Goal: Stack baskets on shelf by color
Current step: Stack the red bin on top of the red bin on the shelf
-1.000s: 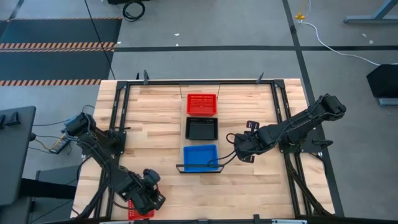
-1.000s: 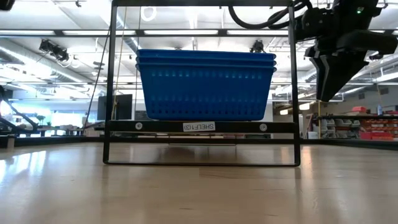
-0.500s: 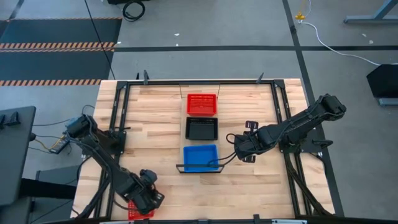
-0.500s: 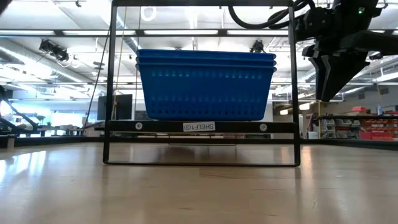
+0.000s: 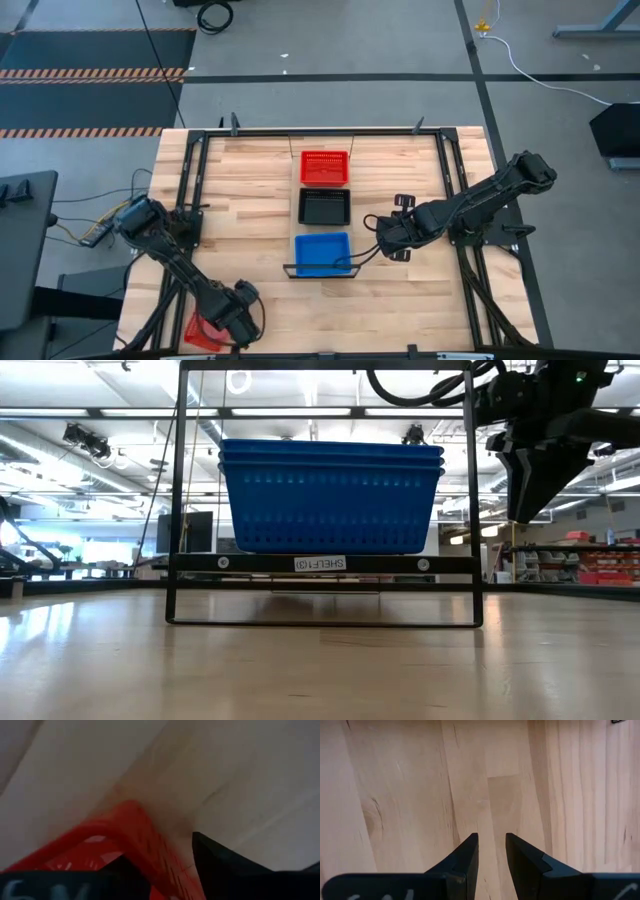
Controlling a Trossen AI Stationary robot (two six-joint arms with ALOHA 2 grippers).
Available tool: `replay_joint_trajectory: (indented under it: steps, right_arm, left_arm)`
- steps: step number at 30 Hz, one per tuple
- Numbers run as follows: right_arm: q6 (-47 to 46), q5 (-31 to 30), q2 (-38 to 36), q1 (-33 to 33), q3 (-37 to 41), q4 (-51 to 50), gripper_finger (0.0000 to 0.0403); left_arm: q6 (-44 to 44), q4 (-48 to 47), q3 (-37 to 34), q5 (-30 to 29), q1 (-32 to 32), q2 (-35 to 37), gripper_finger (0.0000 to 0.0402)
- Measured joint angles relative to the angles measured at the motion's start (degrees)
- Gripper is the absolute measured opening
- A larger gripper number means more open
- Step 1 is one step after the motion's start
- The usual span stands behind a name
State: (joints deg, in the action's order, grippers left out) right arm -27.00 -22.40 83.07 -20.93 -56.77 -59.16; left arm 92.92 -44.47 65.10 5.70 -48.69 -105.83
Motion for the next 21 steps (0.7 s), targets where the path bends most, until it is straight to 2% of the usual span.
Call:
replay_joint_trajectory:
  steps: [5, 11, 21]
  right_arm:
    - [-1.6, 0.0, 0.0, 0.0, 0.0, 0.6, 0.0104]
    - [-2.8, 0.0, 0.0, 0.0, 0.0, 0.8, 0.0104]
    - [-2.8, 0.0, 0.0, 0.0, 0.0, 1.9, 0.0104]
  left_arm:
    - [-10.4, -1.9, 0.0, 0.4, 1.1, 0.4, 0.0086]
    - [-23.4, -11.3, 0.0, 0.3, 2.6, 0.4, 0.0011]
    - [-35.2, -27.6, 0.0, -5.7, 5.2, 0.7, 0.0006]
